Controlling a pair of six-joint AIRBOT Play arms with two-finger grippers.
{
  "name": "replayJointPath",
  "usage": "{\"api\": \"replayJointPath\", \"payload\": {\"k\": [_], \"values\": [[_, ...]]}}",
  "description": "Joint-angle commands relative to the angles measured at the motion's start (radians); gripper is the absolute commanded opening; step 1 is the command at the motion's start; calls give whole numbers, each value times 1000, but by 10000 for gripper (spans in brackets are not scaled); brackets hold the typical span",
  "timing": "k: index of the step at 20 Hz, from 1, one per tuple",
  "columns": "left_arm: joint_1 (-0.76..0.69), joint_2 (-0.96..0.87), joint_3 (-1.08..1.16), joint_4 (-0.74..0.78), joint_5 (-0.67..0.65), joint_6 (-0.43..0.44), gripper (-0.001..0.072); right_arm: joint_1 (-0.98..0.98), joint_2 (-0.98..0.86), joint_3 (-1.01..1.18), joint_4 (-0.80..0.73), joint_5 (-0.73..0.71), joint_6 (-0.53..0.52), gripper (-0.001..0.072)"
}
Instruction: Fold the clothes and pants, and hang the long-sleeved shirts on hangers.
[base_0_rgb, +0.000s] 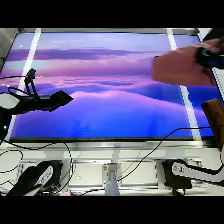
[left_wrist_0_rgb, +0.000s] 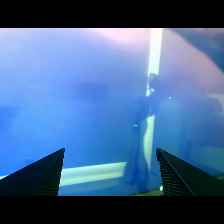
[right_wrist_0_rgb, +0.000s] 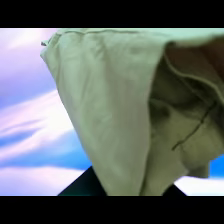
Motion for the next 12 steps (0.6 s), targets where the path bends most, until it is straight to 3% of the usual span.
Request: {"api": "replayJointPath", "payload": {"k": [1,8,12], "values": [[1,1,1,0,0,0,641,-225,22,0,-48,102,107,7],[1,1,1,0,0,0,641,-553,99,-2,-154,194,108,7],[1,1,0,0,0,0,641,-671,105,-59,-279,346,104,7]]}}
